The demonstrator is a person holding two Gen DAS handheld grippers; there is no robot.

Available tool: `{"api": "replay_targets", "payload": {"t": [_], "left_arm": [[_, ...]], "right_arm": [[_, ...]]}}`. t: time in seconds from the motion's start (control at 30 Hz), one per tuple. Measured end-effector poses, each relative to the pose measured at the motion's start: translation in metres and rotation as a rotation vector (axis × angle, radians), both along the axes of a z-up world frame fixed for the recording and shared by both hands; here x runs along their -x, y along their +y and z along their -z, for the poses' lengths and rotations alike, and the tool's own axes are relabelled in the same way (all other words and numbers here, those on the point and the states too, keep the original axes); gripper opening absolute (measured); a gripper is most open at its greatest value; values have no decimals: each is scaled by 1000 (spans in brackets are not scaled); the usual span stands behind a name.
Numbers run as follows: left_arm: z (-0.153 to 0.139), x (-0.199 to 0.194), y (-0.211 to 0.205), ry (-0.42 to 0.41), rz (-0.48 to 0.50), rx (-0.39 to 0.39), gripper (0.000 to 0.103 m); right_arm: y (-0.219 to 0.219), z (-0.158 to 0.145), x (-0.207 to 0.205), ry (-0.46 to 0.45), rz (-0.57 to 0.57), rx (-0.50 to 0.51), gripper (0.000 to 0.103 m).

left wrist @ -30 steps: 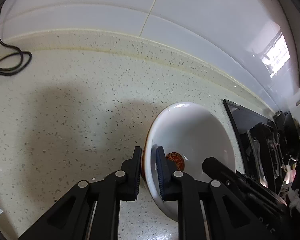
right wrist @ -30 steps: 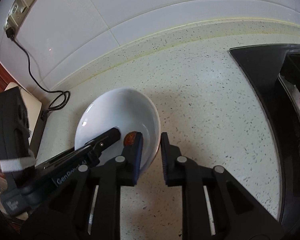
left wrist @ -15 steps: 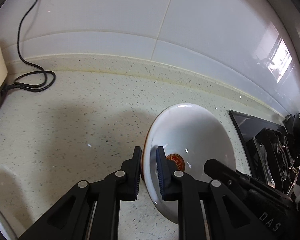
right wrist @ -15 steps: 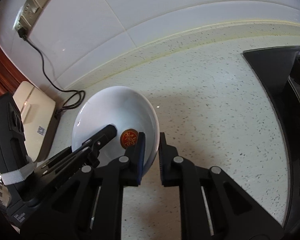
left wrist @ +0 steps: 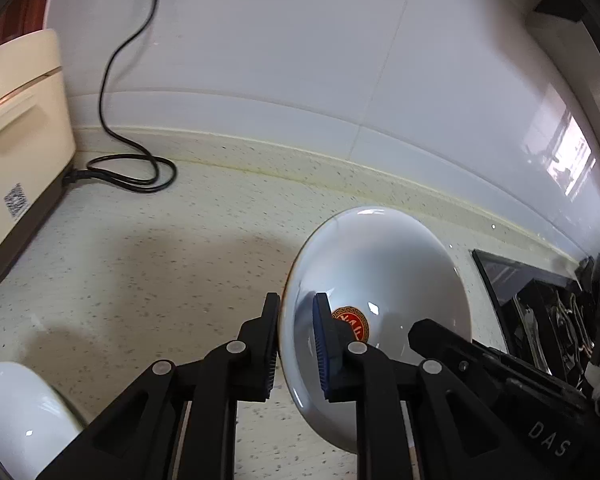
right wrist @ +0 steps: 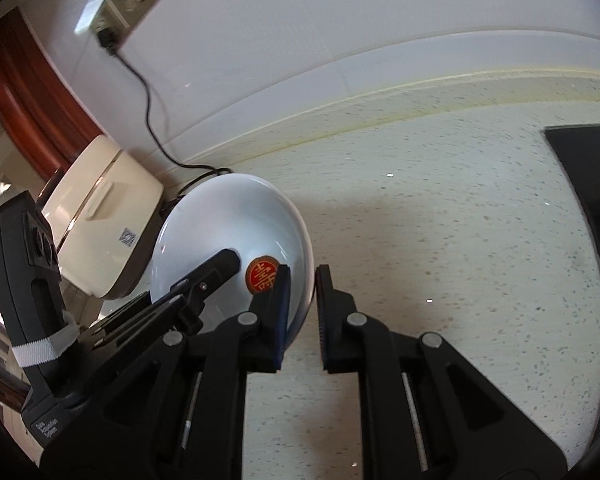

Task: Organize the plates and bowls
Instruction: 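Carry the red-banded bowl with both grippers over the pink-print bowl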

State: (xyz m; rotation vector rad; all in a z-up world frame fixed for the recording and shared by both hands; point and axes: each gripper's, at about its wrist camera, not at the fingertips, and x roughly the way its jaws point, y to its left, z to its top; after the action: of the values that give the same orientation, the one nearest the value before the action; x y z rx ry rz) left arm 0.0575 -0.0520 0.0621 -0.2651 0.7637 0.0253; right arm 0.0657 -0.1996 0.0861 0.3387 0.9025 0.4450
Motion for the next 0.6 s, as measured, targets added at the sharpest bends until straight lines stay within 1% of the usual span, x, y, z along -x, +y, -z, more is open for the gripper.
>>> {"api": "replay_targets", "payload": {"t": [0.27, 0.6], "left_arm": [[-11, 14, 17, -42, -36, 6, 18], [-29, 36, 27, -107, -81, -51, 19]], "right_arm": [[13, -7, 8, -41, -48, -25, 16], [30, -19, 23, -114, -107, -29, 16]]}}
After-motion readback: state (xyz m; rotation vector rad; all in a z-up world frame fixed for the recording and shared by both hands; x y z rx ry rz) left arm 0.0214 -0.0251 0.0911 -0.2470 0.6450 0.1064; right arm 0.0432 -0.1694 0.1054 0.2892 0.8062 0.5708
